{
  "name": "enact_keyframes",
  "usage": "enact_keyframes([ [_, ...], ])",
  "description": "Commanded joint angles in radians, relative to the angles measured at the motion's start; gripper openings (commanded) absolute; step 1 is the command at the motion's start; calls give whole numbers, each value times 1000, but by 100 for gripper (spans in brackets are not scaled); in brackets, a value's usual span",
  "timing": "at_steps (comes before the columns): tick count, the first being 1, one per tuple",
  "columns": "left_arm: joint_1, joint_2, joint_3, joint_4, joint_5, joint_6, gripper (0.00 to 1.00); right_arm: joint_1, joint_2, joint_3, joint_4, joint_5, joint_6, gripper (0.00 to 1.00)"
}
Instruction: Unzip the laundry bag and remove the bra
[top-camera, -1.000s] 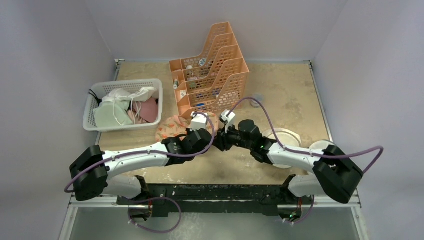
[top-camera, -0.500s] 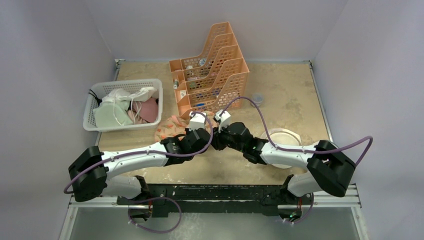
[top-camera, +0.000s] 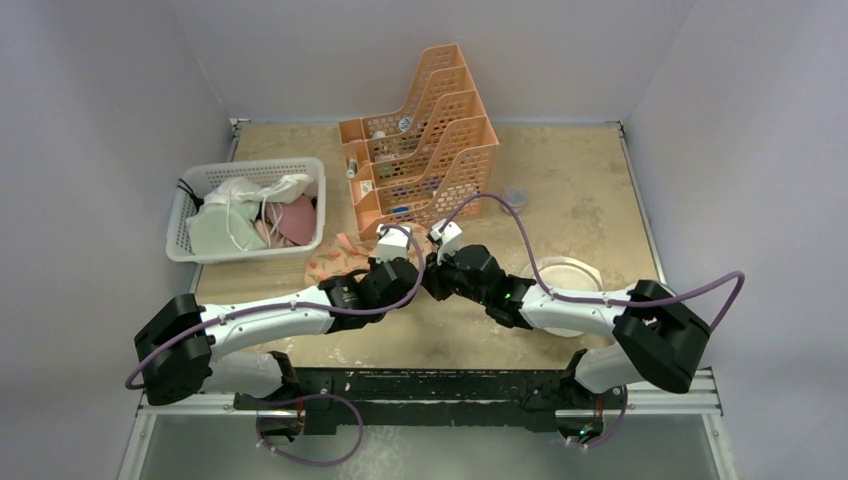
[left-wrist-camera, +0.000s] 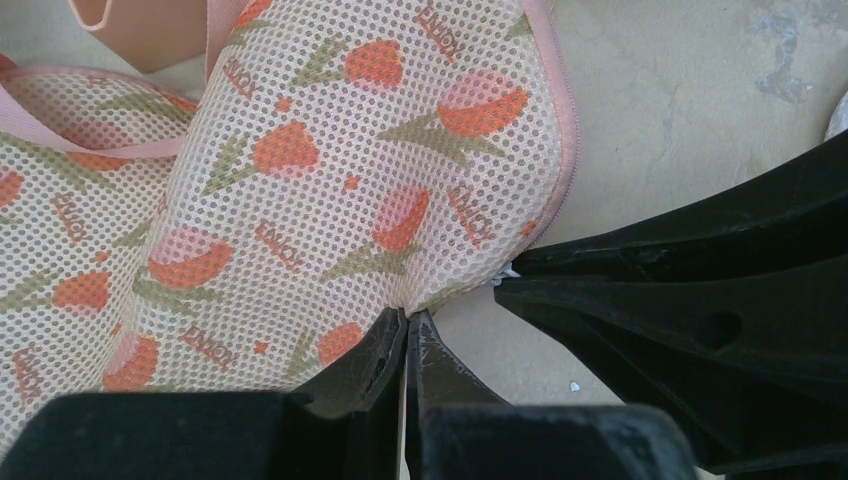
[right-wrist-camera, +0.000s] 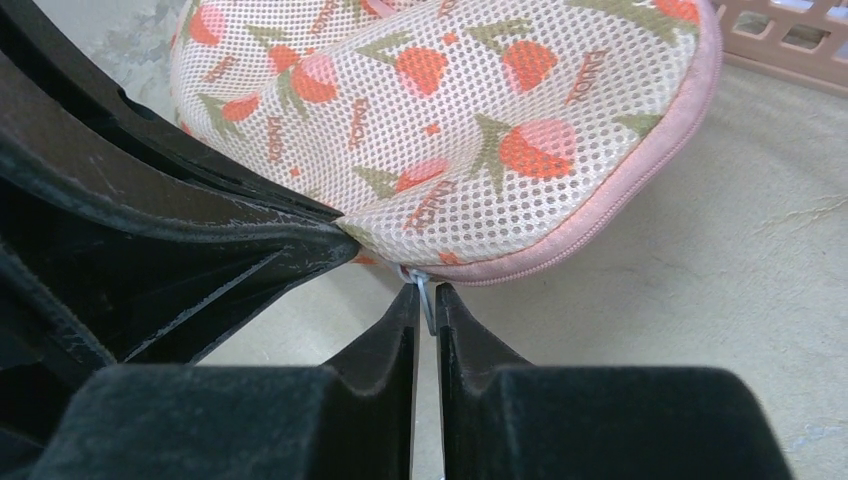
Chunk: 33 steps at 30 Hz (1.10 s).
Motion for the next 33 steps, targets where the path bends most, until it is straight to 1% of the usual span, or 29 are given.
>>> enact_keyframes([
  [1,6,-34,-9,27,-2,-6,0,3,-15,33,23,51,2,11],
  [8,7,-37,-16,30,8,-6,0,2,-26,22,38,45,-3,11],
  [14,8,-47,-17,23,6,-4,0,3,-15,24,51,24,-6,6],
  [19,9,-56,-23,17,3,-4,0,2,-27,13,17,39,12,2],
  [23,8,-55,-22,12,1,-4,0,1,-52,-5,8,98,12,1],
  [29,9,-48,-22,11,11,0,0,-4,-42,4,-31,189,-16,0],
  [33,9,-48,-22,10,24,4,0,-28,-54,-8,-29,203,-27,0],
])
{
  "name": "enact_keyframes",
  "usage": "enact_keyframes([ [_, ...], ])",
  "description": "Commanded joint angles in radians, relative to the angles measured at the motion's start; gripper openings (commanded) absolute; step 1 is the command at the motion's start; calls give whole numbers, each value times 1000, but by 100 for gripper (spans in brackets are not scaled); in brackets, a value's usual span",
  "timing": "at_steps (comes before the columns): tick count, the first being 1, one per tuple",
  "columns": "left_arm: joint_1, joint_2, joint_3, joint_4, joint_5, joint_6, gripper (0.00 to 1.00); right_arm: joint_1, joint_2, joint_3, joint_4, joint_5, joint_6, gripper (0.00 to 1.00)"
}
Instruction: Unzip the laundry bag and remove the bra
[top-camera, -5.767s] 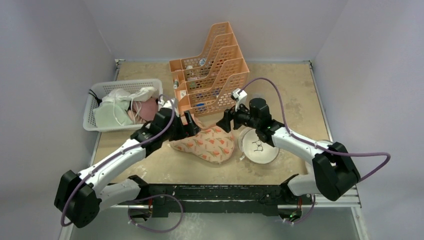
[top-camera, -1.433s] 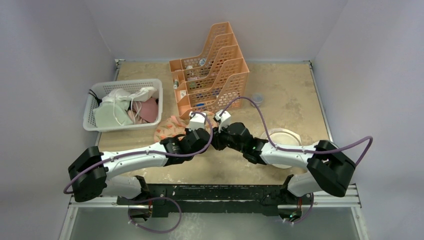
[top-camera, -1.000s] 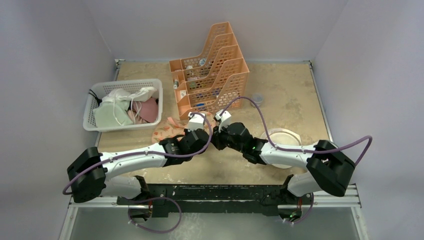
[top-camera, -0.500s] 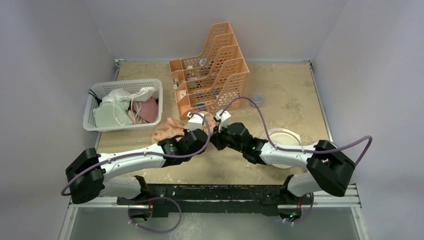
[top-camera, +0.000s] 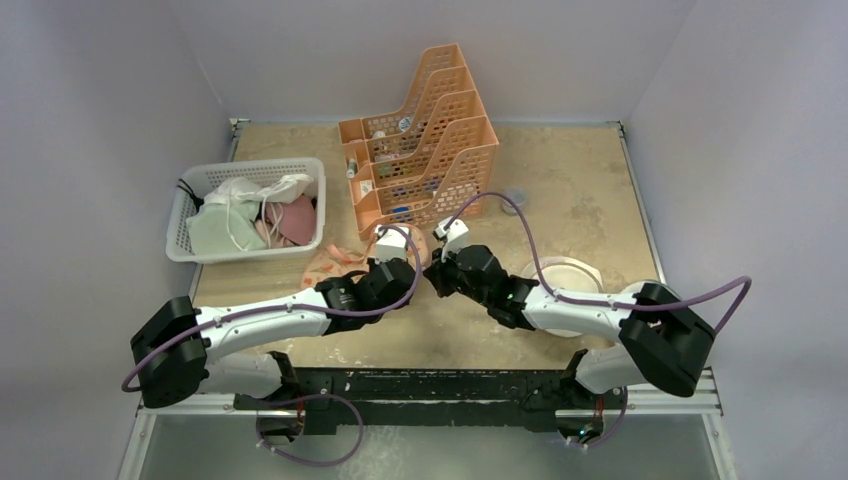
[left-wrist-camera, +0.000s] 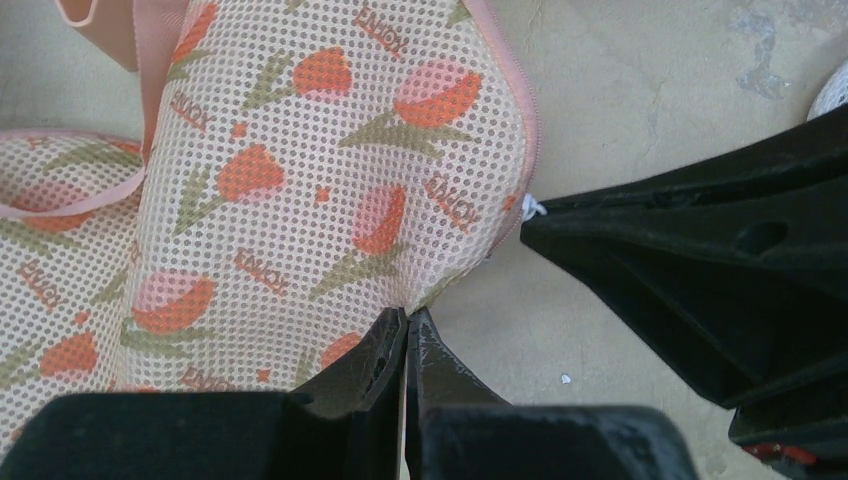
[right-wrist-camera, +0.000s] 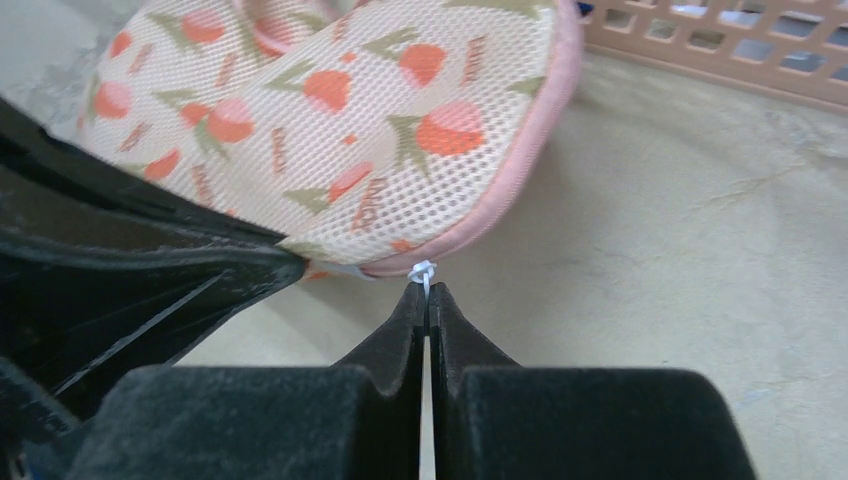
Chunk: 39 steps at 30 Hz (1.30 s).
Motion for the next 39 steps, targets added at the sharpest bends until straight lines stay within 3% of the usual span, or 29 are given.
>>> enact_keyframes([
  [1,6,-21,-4,-3,9,4,0,-43,-31,-10,5,94,-29,0],
  [9,6,-6,-6,-5,30,14,0,-185,-56,-47,45,-26,-31,0],
  [15,6,10,5,4,79,37,0,-187,-80,-58,54,-155,-80,0],
  [18,6,12,23,8,134,56,17,-186,-88,-73,79,-201,-114,0],
  [22,5,-8,56,17,209,68,47,-186,-85,-98,119,-319,-100,0],
  [26,6,-27,91,29,232,66,62,-181,-82,-114,155,-388,-86,0],
  [31,7,33,163,-3,143,52,64,-164,-76,-107,160,-411,-82,0],
  [39,7,89,190,-20,130,29,50,-157,-99,-111,178,-416,-61,0],
])
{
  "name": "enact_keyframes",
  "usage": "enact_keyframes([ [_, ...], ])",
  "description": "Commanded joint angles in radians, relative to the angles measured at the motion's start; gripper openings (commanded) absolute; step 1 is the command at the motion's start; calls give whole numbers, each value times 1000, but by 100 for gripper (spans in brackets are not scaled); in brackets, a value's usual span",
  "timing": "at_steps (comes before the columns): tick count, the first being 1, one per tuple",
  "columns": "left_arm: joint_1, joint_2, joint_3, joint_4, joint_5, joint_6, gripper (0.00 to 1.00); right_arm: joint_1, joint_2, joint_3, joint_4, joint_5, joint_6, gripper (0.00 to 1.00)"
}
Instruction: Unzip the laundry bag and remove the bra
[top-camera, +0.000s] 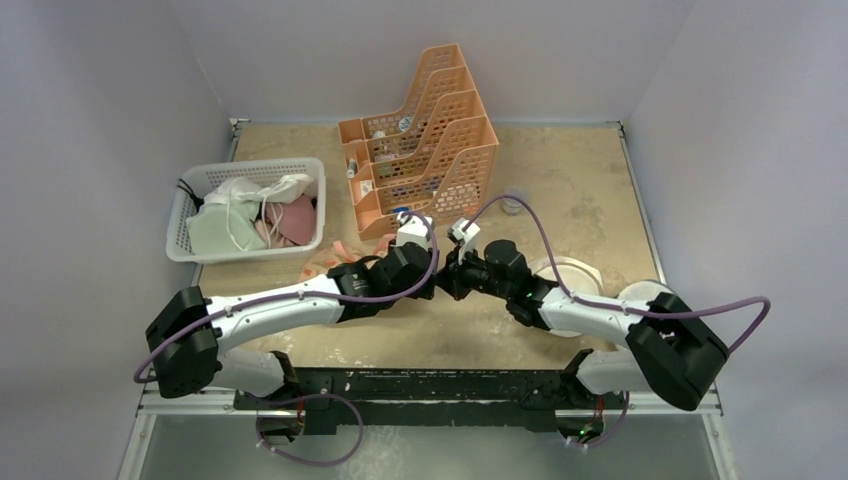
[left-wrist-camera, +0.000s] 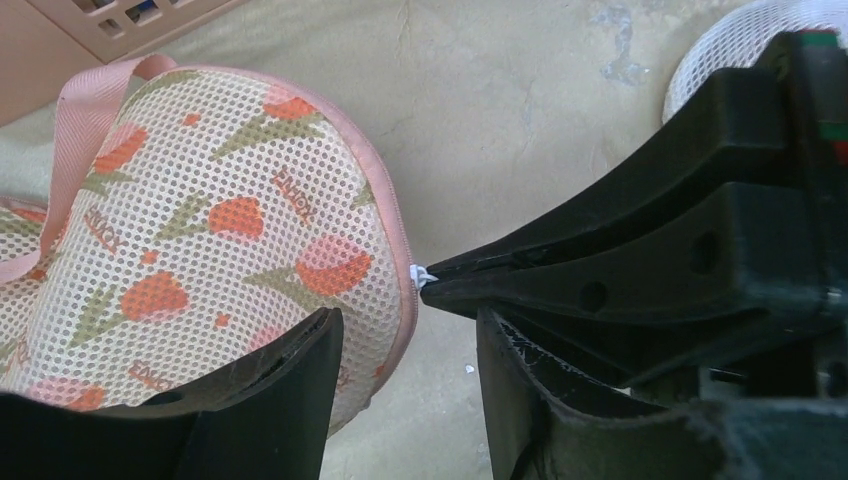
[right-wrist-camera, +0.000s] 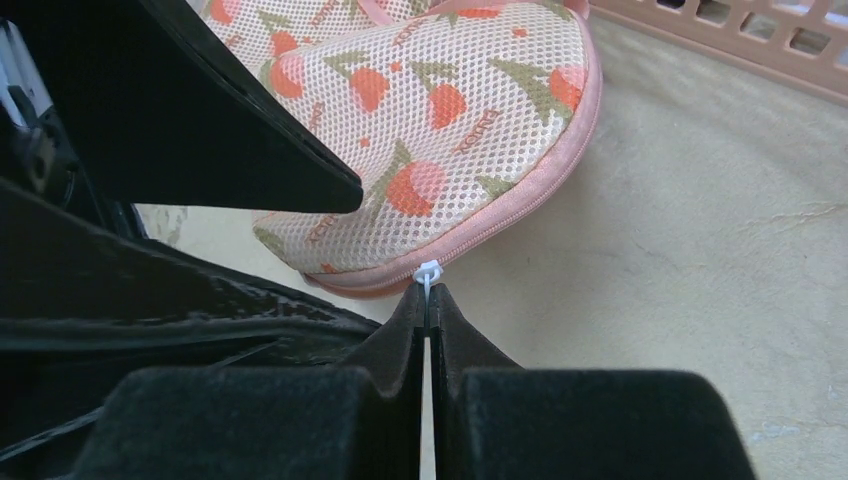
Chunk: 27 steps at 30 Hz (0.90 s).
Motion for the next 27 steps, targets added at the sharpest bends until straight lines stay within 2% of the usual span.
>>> enact_keyframes([
  [1,7,8,24,-4,-31,-24,49,5,-30,7,76,-36,11,0],
  [6,7,35,32,-35,-46,-71,47,6,-48,18,53,-28,-5,0],
  [10,7,48,3,-19,-62,-89,41,5,-60,34,23,-26,-26,0],
  [17,6,83,14,-47,-83,-71,25,5,-85,31,4,-28,-26,0],
  [21,7,86,29,-55,-47,-41,14,5,-65,67,-31,-28,-31,0],
  [23,6,88,27,-50,-36,-20,2,5,-70,75,-59,47,-54,0],
  [27,7,102,14,-32,10,3,0,4,-88,72,-107,154,-56,0],
])
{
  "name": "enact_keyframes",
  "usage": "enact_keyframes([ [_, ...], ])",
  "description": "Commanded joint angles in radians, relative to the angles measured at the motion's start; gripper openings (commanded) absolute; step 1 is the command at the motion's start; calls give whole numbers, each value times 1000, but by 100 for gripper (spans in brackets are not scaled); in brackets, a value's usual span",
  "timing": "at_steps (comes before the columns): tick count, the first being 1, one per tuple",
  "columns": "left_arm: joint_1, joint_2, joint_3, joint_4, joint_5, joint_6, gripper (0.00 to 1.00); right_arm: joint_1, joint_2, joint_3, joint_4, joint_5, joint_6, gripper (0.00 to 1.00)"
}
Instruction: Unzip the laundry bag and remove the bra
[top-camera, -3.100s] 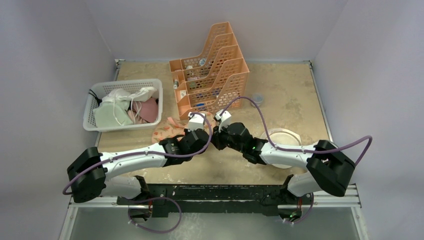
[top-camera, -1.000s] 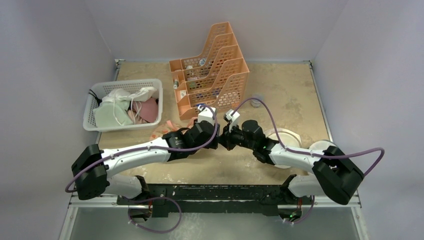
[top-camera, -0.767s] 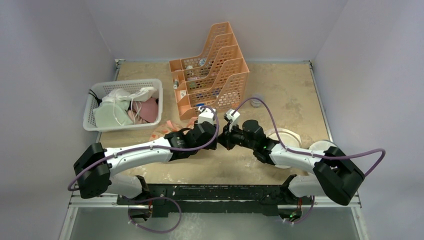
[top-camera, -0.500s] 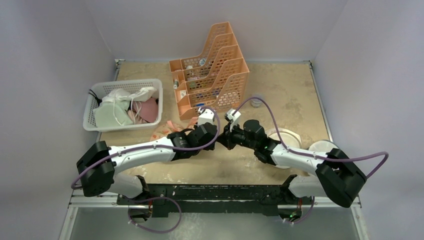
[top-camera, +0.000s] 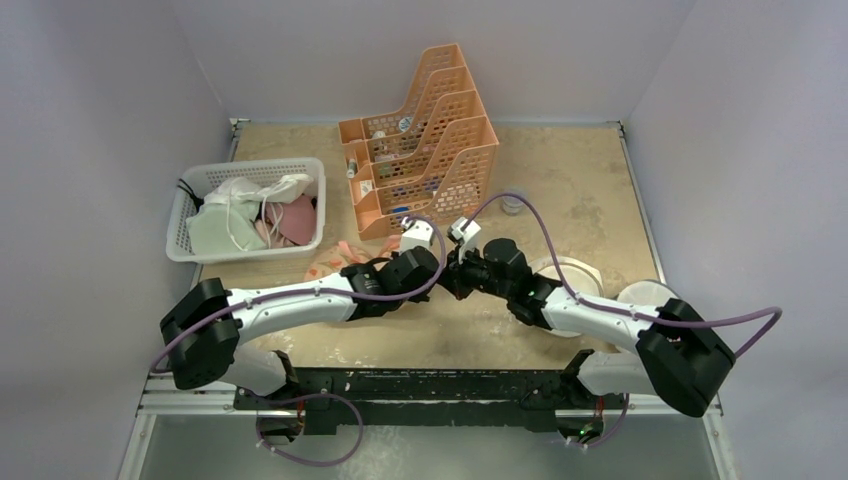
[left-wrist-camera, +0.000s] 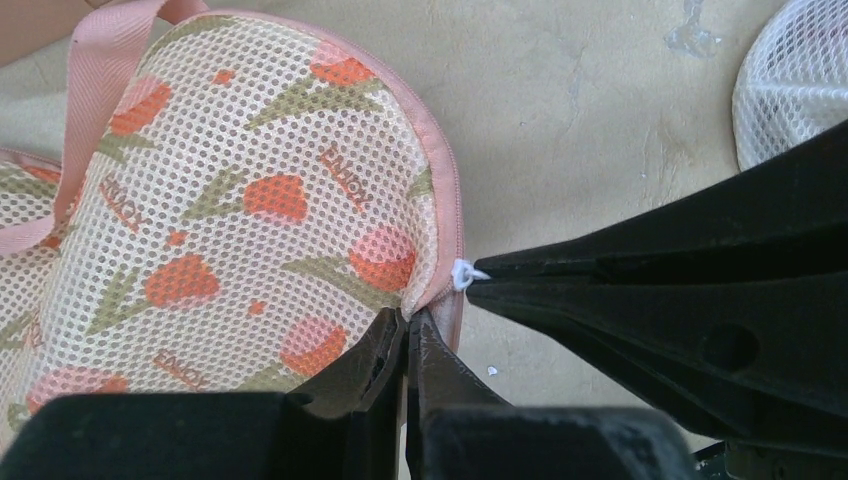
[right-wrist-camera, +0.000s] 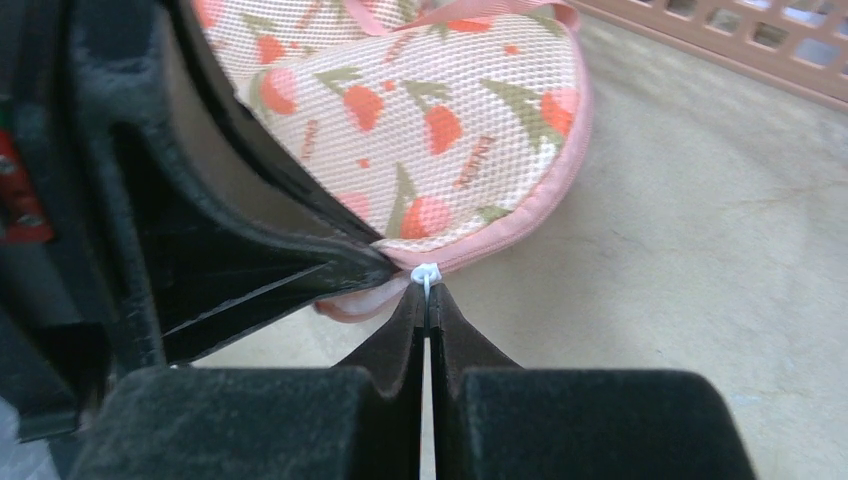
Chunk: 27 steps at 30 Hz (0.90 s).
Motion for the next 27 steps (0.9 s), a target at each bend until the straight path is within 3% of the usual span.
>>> enact_keyframes([
  [1,7,19,-5,20,64,54,0,-2,-40,42,-16,157,-36,0],
  [9,7,-3,-111,127,183,92,0,-17,-3,8,85,266,93,0],
  [16,7,-5,-147,172,260,75,0,-23,-11,4,68,400,207,0],
  [24,6,-15,-194,199,323,33,0,-26,-78,-71,135,468,183,0],
  [27,5,-32,-203,209,327,26,0,-31,-84,-66,127,429,164,0],
])
